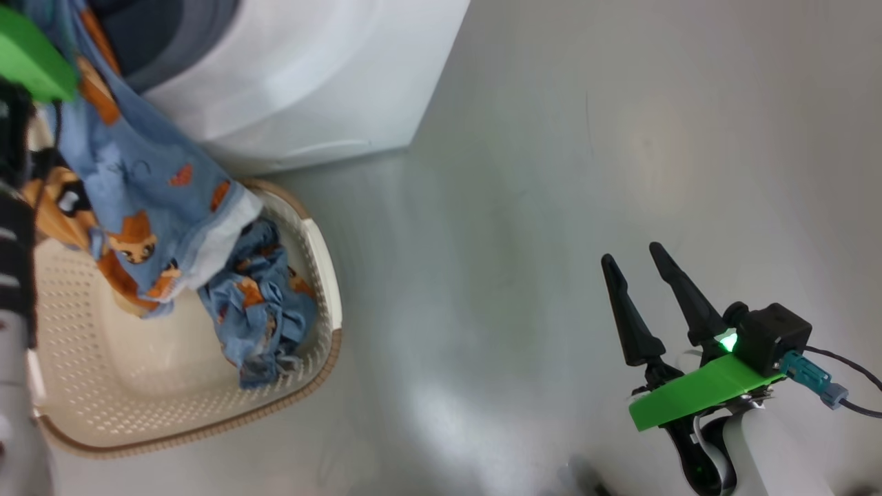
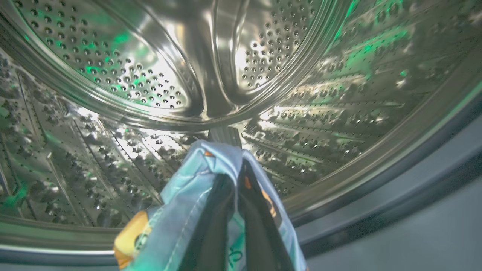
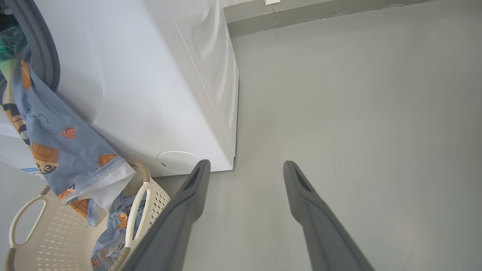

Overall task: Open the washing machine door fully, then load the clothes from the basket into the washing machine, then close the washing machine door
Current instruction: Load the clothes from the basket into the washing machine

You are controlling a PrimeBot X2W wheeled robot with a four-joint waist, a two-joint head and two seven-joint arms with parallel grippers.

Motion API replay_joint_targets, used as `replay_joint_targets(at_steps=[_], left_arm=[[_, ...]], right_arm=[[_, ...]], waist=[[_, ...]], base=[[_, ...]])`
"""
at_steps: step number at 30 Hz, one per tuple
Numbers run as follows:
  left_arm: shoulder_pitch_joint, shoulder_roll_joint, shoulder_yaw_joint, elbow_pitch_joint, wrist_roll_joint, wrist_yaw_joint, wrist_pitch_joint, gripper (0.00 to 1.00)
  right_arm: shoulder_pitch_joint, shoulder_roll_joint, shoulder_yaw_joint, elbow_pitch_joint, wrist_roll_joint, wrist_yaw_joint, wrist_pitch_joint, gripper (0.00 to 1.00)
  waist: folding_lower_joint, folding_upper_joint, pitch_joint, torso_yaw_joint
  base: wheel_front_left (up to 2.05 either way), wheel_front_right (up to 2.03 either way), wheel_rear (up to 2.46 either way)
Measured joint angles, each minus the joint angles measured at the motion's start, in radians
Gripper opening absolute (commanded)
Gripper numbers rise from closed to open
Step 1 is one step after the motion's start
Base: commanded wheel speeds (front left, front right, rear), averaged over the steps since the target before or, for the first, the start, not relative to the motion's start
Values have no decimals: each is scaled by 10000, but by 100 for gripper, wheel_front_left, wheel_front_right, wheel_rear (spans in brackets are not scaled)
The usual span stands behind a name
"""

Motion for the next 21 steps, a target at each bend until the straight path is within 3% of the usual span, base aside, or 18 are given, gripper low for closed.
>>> replay_joint_targets(at_steps=[10,21], left_arm=[[-1462,94,-403,1396,203,121,568,0],[-2726,167,-876,1630,815,631,-1388,0]], right_arm=[[-219,81,21,-35,0,0,0,100],[-221,86,387,-48,2,0,0,100]], waist=[[0,0,1131,-15],[1,0,1720,158]], base=[[0,0,0],[0,0,0]])
